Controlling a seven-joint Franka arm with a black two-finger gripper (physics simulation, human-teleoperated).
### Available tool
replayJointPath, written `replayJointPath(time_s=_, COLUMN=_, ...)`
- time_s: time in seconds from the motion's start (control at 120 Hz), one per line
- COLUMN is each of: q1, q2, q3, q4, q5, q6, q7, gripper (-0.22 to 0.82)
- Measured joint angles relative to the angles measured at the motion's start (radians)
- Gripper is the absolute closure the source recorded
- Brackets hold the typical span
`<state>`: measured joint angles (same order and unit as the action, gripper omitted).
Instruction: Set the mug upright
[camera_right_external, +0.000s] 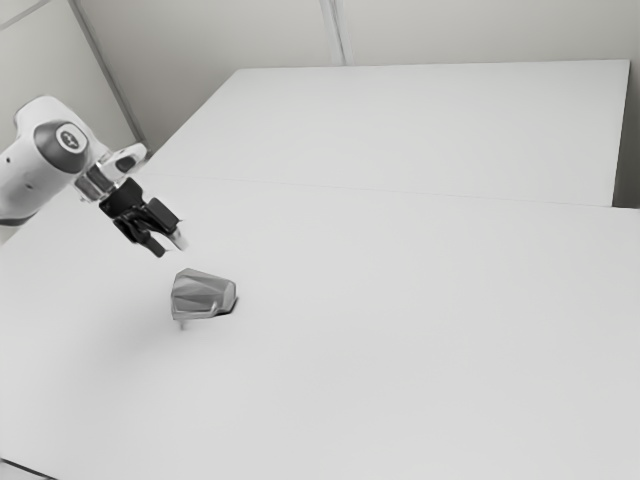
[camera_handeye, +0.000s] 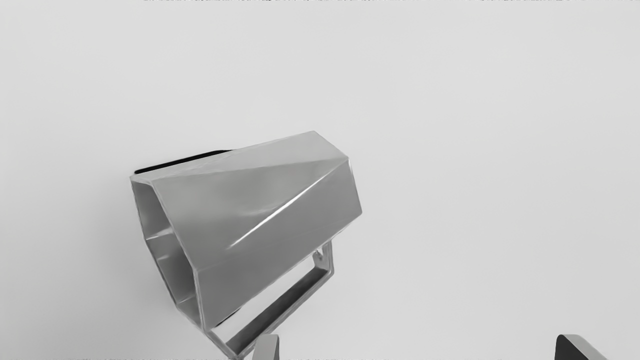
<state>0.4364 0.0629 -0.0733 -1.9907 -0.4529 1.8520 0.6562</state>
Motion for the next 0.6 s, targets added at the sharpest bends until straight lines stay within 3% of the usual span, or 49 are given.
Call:
replayJointPath(time_s=0.333, q1=0.08, q2=0.129, q3=0.0, q4=0.032, q5=-0.106, q6=-0.004, q7=0.108, gripper=0.0)
replayJointPath(time_s=0.6, q1=0.138, q2=0.248, q3=-0.001, q4=0.136, q5=-0.157, q6=-0.015, q7=0.162, gripper=0.0)
